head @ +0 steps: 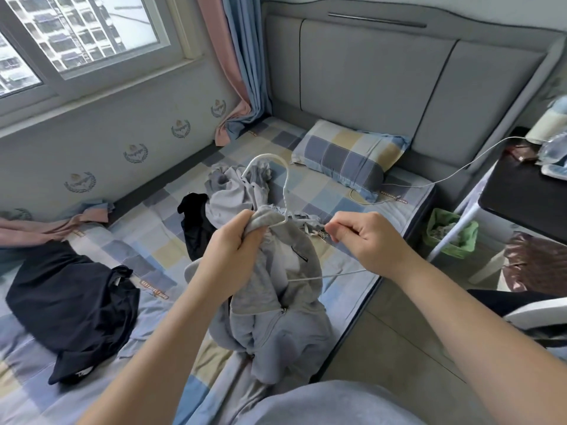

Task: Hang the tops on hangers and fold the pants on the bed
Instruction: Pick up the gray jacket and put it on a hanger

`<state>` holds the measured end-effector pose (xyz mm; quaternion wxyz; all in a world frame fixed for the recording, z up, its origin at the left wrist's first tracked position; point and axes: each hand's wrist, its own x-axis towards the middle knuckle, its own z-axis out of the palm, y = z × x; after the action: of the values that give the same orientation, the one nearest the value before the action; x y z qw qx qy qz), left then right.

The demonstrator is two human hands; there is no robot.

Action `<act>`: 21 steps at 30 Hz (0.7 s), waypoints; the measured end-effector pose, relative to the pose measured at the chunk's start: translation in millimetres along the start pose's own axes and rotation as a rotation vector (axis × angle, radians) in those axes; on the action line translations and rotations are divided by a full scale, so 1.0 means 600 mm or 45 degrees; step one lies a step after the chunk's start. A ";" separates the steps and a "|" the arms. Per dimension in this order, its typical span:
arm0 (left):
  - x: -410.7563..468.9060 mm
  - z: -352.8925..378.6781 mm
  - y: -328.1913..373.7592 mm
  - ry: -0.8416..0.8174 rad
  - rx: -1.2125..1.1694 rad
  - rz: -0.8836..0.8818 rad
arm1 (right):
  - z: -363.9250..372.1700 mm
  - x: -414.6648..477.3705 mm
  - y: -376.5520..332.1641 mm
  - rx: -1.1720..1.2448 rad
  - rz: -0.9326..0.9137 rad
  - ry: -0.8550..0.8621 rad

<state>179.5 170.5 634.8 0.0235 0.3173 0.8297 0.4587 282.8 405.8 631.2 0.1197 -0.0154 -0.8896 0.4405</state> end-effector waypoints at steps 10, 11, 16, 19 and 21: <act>0.012 0.013 0.014 -0.077 -0.003 -0.003 | 0.017 -0.011 0.012 -0.183 -0.122 0.207; 0.011 0.012 0.011 -0.039 -0.016 -0.013 | 0.024 -0.020 0.014 -0.267 -0.179 0.358; 0.013 -0.004 0.008 0.190 -0.078 -0.061 | 0.078 -0.060 0.024 -0.186 -0.179 0.234; 0.015 -0.004 0.023 0.294 -0.160 -0.078 | 0.118 -0.053 0.027 -0.100 0.094 -0.141; 0.015 -0.002 0.030 0.339 -0.198 -0.072 | 0.139 -0.041 0.024 -0.104 0.109 -0.189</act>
<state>180.8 181.3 651.8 -0.0493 0.2274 0.7961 0.5586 286.9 346.3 566.4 0.0337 -0.0256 -0.9119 0.4083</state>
